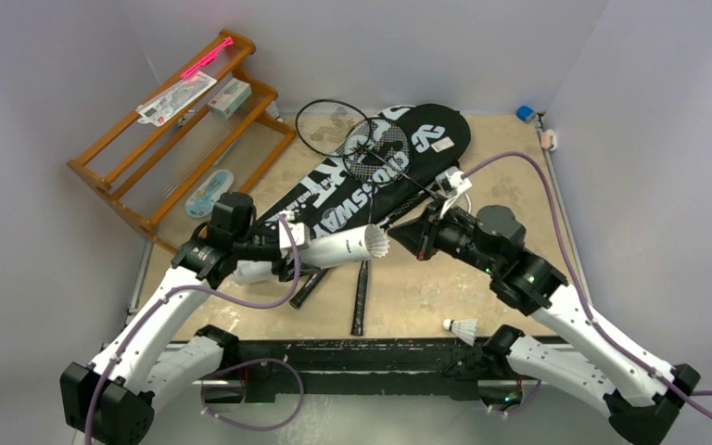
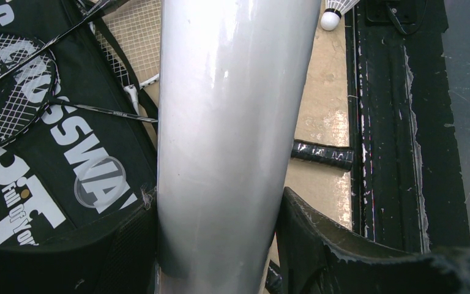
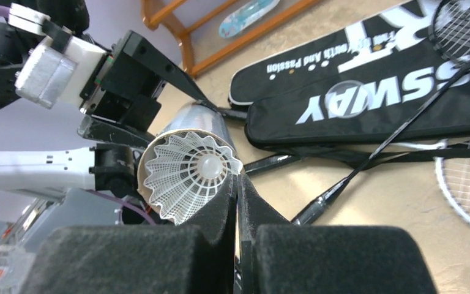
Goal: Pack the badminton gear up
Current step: Place the shuttlecock at the shuttle tube, then pick up the shuttlecock at the center of the board.
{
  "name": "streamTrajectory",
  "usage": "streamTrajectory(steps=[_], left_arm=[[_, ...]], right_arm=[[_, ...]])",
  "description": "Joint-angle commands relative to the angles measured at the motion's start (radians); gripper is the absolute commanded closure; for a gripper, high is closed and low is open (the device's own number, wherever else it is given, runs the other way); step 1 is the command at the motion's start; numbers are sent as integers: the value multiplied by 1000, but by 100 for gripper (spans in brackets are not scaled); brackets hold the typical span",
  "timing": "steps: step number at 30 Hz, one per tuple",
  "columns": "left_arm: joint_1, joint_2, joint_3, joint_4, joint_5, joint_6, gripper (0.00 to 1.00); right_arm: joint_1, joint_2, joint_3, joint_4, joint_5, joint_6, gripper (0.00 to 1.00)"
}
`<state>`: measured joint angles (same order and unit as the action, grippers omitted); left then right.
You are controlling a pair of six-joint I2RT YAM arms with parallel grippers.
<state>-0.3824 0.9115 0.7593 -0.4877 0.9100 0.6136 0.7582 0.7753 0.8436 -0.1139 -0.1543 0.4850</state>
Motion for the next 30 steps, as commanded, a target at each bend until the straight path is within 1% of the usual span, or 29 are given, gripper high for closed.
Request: streamTrajectory(steps=[1, 5, 8, 13, 15, 18, 20, 23, 24, 26, 27, 28, 29, 30], left_arm=[[-1, -7, 39, 31, 43, 19, 65], [-1, -8, 40, 31, 43, 19, 65], [0, -5, 40, 30, 44, 19, 65], [-1, -3, 39, 29, 44, 18, 65], [-1, -4, 40, 29, 44, 18, 65], [0, -5, 39, 27, 40, 19, 65], [-1, -5, 40, 29, 31, 14, 65], [-1, -10, 37, 41, 5, -2, 65], [-1, -12, 37, 43, -1, -4, 65], [-1, -15, 37, 43, -6, -8, 65], [0, -16, 36, 43, -6, -7, 65], [-1, -16, 37, 43, -5, -8, 65], [-1, -16, 36, 43, -4, -7, 65], [-1, -16, 37, 42, -4, -7, 65]], right_arm=[[1, 61, -9, 76, -95, 40, 100], [2, 104, -25, 134, -165, 68, 100], [2, 100, -25, 131, -162, 64, 100], [2, 29, -8, 51, -59, 26, 100], [2, -5, -2, -7, -49, 24, 100], [1, -44, 22, -111, 27, 20, 100], [2, -59, 39, -208, 113, 35, 90], [1, -68, 48, -371, 267, 122, 82], [1, -69, 44, -428, 320, 169, 75], [2, -74, 21, -533, 401, 248, 41], [2, -76, 4, -585, 445, 293, 27], [1, -76, -11, -633, 486, 347, 18], [2, -74, -28, -682, 519, 390, 12], [1, -70, -46, -728, 548, 452, 9]])
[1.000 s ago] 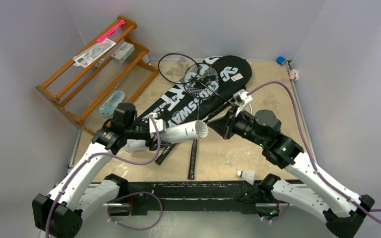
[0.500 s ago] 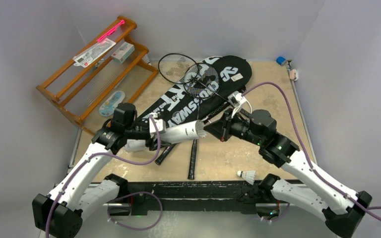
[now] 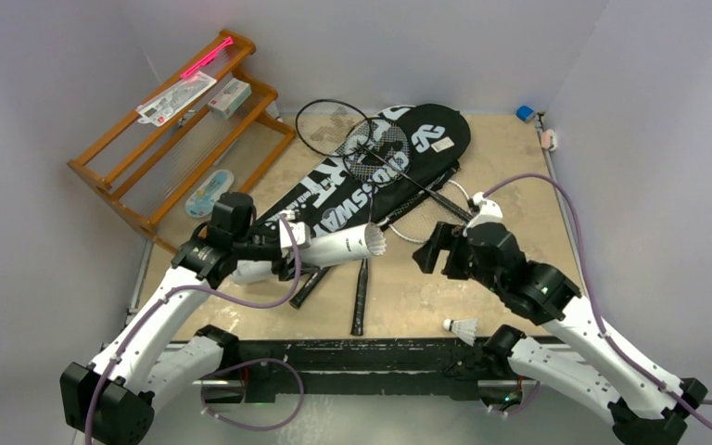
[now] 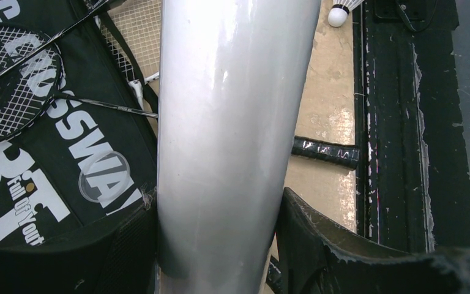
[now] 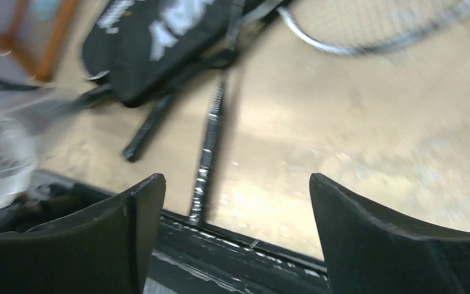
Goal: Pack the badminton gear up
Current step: Pick up the shuttlecock at the center of the board.
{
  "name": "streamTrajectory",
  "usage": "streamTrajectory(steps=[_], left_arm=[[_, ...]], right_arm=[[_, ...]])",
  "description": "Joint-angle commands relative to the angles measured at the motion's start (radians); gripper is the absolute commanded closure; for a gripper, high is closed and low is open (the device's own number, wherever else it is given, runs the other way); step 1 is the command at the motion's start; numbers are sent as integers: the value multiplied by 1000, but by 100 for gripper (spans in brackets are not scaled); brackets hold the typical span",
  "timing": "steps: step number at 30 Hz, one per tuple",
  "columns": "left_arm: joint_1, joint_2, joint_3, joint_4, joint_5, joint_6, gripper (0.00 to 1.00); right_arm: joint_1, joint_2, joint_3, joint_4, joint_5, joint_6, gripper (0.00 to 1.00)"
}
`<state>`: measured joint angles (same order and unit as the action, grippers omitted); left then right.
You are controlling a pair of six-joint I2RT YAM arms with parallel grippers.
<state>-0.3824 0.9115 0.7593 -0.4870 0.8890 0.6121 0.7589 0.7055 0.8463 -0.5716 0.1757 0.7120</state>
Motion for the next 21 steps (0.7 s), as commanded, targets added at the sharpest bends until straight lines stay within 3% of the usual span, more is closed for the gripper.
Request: streamTrajectory(steps=[1, 6, 11, 21], left_arm=[[-1, -18, 36, 41, 17, -6, 65], [-1, -17, 36, 41, 23, -5, 65], [-1, -17, 38, 39, 28, -5, 65], [-1, -21, 36, 40, 33, -1, 65]], right_arm=[[0, 8, -65, -324, 248, 286, 8], [0, 147, -77, -576, 338, 548, 6], [0, 297, -34, -758, 353, 709, 2], [1, 223, -204, -566, 184, 653, 2]])
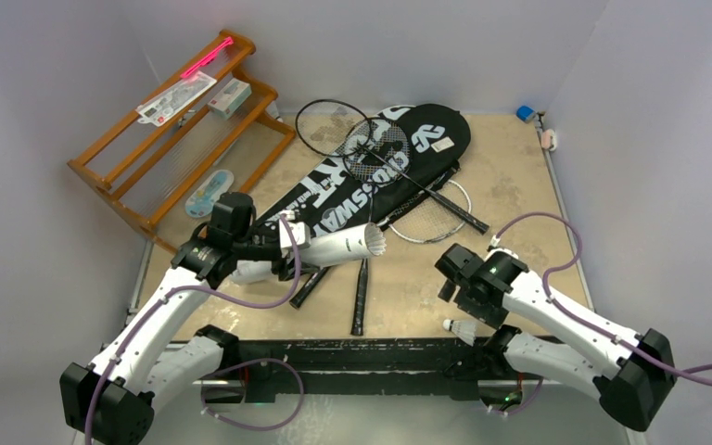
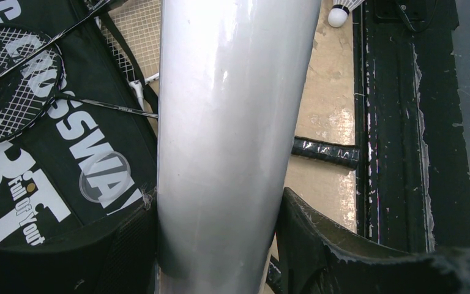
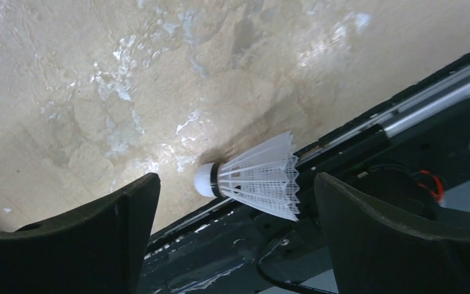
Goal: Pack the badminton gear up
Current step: Pick up the shuttlecock at the center of the board.
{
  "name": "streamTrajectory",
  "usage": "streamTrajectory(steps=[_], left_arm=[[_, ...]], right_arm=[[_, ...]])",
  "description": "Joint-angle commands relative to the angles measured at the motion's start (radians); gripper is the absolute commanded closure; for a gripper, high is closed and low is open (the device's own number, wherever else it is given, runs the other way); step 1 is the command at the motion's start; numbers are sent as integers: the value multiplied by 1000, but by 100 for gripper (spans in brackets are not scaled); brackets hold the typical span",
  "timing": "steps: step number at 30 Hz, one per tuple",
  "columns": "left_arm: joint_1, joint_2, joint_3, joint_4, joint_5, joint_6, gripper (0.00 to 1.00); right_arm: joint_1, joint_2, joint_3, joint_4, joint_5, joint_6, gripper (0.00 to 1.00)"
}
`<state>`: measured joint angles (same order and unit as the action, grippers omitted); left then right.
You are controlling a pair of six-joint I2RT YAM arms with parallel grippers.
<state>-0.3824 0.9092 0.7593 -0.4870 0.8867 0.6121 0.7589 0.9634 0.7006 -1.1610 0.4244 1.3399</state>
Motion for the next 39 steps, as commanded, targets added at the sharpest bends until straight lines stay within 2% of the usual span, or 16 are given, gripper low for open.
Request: streamTrajectory(steps=[1, 5, 11, 15, 18, 34, 39], left_arm=[[-1, -17, 36, 40, 37, -1, 65], [-1, -15, 38, 38, 41, 0, 65], [-1, -18, 38, 37, 38, 0, 65], [-1, -17, 38, 37, 38, 1, 65], [0, -16, 35, 37, 38, 0, 65], [0, -16, 37, 36, 40, 1, 65], [-1, -15, 36, 36, 40, 2, 65]], right_arm=[[1, -55, -70, 53, -87, 6, 2], [1, -172, -117, 167, -143, -47, 5], [0, -317, -124, 224, -152, -89, 14], [0, -330, -115, 267, -167, -128, 28], [1, -325, -105, 276, -156, -143, 35], [0, -231, -93, 316, -179, -294, 35], [0, -197, -104, 346, -196, -340, 42]])
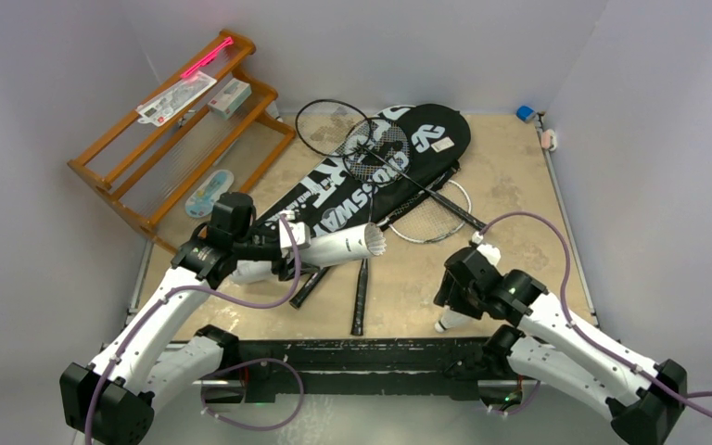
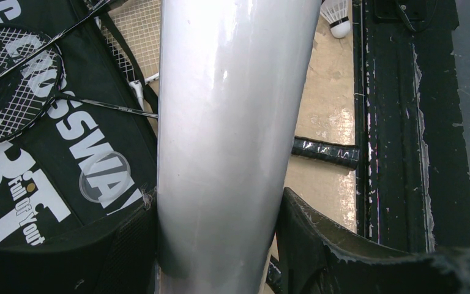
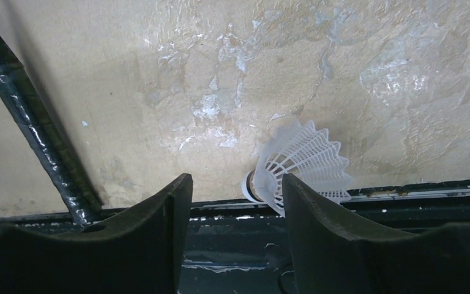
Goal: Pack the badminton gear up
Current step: Pick up the shuttlecock at the center of the board.
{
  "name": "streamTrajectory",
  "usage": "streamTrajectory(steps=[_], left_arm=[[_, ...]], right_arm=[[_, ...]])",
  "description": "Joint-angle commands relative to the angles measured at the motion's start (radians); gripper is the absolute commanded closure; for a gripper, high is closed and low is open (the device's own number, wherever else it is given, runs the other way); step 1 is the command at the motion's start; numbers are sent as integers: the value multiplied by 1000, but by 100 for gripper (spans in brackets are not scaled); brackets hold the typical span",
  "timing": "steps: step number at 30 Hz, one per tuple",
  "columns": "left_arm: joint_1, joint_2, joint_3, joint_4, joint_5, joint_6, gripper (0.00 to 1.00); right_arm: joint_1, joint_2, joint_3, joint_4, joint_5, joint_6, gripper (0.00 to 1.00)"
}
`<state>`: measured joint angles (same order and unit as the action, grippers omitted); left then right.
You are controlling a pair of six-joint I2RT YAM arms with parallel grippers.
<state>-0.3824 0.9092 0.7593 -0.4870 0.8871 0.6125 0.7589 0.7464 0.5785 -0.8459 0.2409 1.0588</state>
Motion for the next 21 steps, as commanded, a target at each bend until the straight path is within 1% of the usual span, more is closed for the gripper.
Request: streamTrajectory(steps=[1, 5, 6, 7, 8, 14, 21], left_arm=[[-1, -15, 36, 36, 40, 1, 65], [0, -15, 37, 36, 41, 2, 65], [0, -15, 35, 35, 41, 2, 65], [0, -14, 35, 35, 41, 3, 65], [-1, -13, 35, 36, 41, 2, 65], [0, -12, 35, 35, 42, 2, 65], [-1, -10, 37, 36, 51, 3, 65]], right_arm=[[1, 24, 15, 35, -17, -60, 46], [0, 26, 0, 55, -32, -52, 69], [0, 23, -3, 61, -36, -54, 77], [1, 18, -3, 64, -41, -55, 89], [0, 12, -1, 66, -47, -56, 99], [0, -35, 78, 66, -65, -94, 100], [1, -37, 248, 66, -37, -144, 100]])
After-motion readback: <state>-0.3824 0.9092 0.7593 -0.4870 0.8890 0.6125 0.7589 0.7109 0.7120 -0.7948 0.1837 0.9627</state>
